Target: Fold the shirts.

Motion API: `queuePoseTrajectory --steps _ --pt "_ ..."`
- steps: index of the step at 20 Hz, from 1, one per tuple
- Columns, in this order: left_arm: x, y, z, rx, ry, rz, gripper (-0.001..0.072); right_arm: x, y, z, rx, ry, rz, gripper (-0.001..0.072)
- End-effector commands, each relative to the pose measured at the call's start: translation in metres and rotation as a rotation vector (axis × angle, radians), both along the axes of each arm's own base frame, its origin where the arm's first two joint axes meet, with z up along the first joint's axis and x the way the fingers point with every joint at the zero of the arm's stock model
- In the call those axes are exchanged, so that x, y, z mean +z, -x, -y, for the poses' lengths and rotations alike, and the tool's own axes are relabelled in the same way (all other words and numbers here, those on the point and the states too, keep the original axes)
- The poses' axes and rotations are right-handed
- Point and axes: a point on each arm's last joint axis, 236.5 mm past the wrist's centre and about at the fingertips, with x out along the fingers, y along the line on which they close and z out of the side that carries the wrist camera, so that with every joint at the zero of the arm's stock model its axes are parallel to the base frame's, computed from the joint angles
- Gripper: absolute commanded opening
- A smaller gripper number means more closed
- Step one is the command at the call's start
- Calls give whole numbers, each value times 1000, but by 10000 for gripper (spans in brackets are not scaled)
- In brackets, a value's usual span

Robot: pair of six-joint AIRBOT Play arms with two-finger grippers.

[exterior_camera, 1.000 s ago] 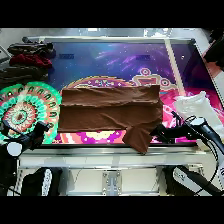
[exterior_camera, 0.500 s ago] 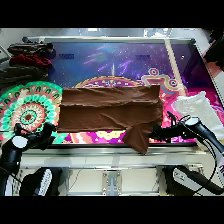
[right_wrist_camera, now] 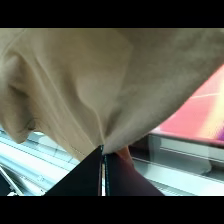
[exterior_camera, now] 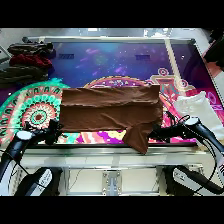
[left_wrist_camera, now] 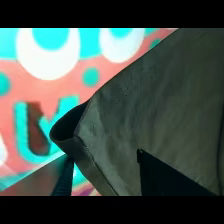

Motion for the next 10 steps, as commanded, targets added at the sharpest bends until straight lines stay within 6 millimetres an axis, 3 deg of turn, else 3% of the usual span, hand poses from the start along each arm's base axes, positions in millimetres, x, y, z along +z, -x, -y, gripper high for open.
queuePoseTrajectory --steps 1,3,5,7,10 --pt "-2 -5 -5 0 -24 17 192 1 0 -1 -3 -6 1 14" --pt "-1 -7 -7 -29 -47 34 9 4 -4 -5 1 -25 25 14" --pt "11 -15 -2 -94 -60 88 11 18 -14 -10 23 -54 95 14" --pt "41 -25 3 -246 -121 173 11 41 -22 -6 60 -32 172 13" --pt "80 -15 4 -412 -221 212 10 80 -24 8 125 71 283 13"
